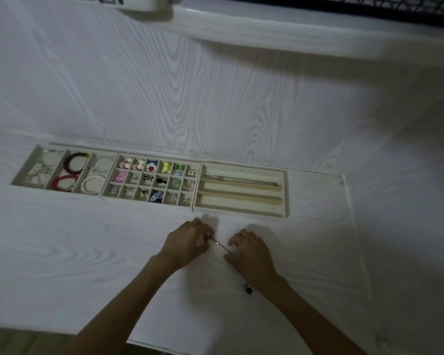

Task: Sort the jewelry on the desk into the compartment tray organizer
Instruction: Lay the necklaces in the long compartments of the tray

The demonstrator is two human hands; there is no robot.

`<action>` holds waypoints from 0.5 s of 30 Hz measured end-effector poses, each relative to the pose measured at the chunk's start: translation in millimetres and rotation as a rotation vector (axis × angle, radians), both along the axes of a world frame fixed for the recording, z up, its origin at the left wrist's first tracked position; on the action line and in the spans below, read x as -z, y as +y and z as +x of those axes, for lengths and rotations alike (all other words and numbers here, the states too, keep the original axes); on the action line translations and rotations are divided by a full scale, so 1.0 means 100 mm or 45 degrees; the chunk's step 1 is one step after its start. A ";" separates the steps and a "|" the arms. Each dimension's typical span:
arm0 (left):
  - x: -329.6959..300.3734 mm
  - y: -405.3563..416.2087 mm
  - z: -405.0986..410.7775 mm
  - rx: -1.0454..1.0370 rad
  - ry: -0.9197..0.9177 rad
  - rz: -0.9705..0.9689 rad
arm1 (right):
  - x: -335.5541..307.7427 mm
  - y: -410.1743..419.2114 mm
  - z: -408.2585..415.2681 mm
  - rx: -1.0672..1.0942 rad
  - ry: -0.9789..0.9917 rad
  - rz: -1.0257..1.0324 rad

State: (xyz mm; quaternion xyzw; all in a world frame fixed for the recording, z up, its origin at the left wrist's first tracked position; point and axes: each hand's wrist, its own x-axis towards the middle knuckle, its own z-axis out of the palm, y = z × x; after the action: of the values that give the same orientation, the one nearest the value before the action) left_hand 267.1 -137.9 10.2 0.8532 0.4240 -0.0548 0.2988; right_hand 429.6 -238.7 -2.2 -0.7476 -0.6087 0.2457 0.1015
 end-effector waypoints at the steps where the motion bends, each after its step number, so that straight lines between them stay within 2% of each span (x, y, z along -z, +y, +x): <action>1: 0.02 0.00 -0.01 0.004 -0.002 -0.001 | -0.01 0.03 -0.04 0.019 -0.003 -0.003; 5: 0.06 -0.01 -0.05 0.110 -0.034 0.041 | 0.00 0.07 -0.12 -0.027 -0.132 -0.008; 7: 0.06 -0.03 -0.05 0.175 -0.060 0.071 | 0.01 0.05 -0.12 -0.043 -0.072 -0.023; 11: 0.07 -0.06 -0.03 0.265 -0.060 0.075 | -0.08 0.00 -0.08 0.037 0.149 -0.134; 15: 0.07 -0.07 0.02 0.350 -0.063 0.063 | -0.24 0.09 0.06 0.205 0.616 -0.270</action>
State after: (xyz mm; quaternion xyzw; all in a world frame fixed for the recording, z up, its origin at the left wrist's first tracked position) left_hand 269.1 -145.3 3.0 0.9114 0.2968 -0.0636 0.2778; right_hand 435.7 -229.4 22.0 -0.7196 -0.4764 0.4704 0.1843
